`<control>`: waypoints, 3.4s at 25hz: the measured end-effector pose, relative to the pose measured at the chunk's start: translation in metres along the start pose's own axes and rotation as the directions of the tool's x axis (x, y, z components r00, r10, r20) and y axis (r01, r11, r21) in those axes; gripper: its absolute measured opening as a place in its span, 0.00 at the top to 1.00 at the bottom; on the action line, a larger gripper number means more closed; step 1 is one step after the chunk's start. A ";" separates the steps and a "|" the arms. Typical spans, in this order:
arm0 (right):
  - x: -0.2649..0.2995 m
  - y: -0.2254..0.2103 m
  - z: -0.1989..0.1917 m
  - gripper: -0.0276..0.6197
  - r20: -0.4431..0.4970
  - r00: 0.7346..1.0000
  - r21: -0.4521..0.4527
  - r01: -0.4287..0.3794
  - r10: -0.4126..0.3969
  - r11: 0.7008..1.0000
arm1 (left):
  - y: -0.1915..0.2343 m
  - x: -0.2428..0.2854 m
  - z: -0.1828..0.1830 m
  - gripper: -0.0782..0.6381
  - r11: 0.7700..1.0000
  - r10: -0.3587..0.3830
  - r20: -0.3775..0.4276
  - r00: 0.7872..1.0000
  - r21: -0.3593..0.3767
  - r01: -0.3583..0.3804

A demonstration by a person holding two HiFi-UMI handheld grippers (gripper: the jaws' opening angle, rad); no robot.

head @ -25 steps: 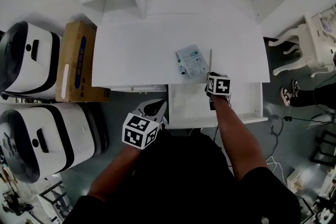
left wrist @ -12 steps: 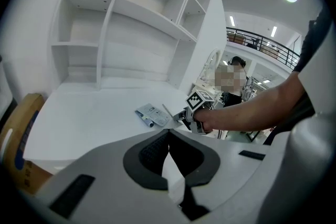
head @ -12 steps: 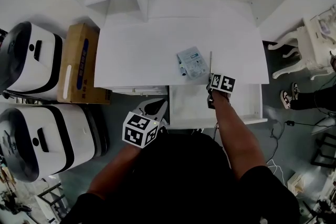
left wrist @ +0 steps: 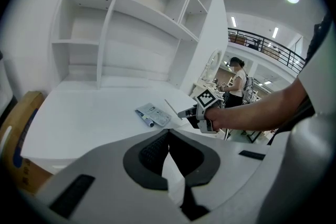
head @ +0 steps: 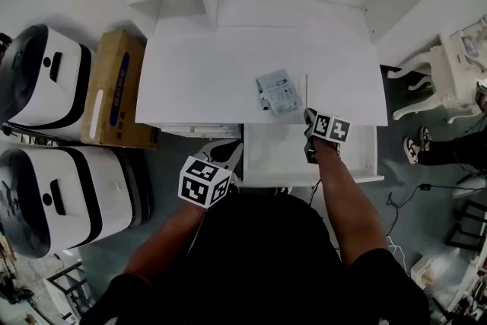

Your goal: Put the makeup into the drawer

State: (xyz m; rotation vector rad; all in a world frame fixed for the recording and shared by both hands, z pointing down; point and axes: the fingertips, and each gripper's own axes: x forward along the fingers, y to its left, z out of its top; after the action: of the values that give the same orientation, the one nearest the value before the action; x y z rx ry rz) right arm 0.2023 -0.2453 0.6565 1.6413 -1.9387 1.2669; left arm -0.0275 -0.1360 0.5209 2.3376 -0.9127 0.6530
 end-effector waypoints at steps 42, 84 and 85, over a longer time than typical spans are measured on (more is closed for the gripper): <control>0.065 0.000 -0.158 0.89 -0.405 0.904 -0.814 -0.288 -0.137 0.504 | 0.005 -0.020 -0.034 0.88 0.977 0.171 -0.045 0.984 -0.122 -0.175; -0.093 0.110 -0.028 0.85 -0.032 0.983 -0.557 -0.169 0.182 0.813 | -0.005 0.002 0.015 0.88 0.999 0.014 0.032 0.999 0.040 -0.015; -0.101 0.115 -0.023 0.86 -0.014 0.981 -0.547 -0.168 0.191 0.820 | -0.005 0.002 0.017 0.88 0.999 0.012 0.036 0.999 0.041 -0.014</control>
State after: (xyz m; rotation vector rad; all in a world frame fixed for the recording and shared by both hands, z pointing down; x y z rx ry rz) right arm 0.1220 -0.1680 0.5494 1.2189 -2.2485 0.6290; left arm -0.0188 -0.1443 0.5080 2.3888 -0.9391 0.6429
